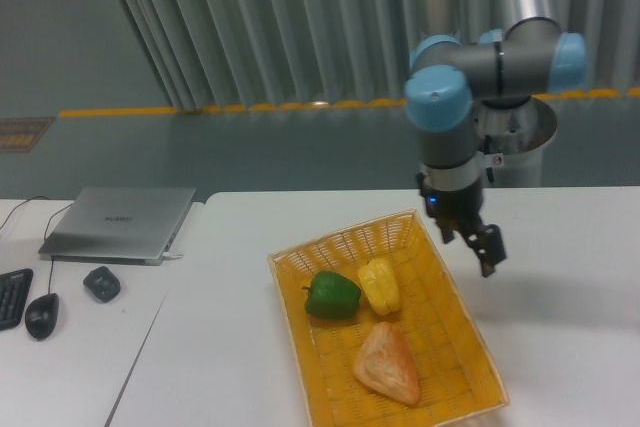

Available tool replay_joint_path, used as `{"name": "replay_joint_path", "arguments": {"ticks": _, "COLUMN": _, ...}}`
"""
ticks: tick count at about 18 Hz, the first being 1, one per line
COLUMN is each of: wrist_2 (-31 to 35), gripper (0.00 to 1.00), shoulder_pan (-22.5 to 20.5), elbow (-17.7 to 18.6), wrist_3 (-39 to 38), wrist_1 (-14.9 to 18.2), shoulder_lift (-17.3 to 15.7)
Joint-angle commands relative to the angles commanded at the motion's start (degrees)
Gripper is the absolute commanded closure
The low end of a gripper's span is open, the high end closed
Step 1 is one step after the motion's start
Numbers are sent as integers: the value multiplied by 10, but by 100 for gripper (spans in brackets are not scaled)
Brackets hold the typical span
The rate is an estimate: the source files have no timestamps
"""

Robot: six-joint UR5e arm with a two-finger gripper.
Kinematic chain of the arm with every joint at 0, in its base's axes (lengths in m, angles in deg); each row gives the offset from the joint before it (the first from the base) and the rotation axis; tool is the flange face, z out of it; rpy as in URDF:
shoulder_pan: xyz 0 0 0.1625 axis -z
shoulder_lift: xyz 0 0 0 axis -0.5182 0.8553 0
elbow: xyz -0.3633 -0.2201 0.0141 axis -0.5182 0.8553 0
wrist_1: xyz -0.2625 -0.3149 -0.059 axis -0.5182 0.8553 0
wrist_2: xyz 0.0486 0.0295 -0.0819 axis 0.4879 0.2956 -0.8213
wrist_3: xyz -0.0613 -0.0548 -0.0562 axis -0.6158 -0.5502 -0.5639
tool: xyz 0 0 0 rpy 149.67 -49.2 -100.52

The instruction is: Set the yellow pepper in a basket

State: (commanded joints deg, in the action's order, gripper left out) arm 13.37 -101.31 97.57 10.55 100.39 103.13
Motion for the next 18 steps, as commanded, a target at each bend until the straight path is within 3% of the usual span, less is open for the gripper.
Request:
{"name": "replay_joint_path", "arguments": {"ticks": 8, "wrist_2": 1, "gripper": 0, "shoulder_pan": -97, "elbow": -3, "wrist_3": 107, "wrist_1": -24, "shoulder_lift": 5}}
{"name": "replay_joint_path", "arguments": {"ticks": 18, "wrist_2": -1, "gripper": 0, "shoulder_pan": -143, "elbow": 0, "wrist_3": 131, "wrist_1": -44, "shoulder_lift": 17}}
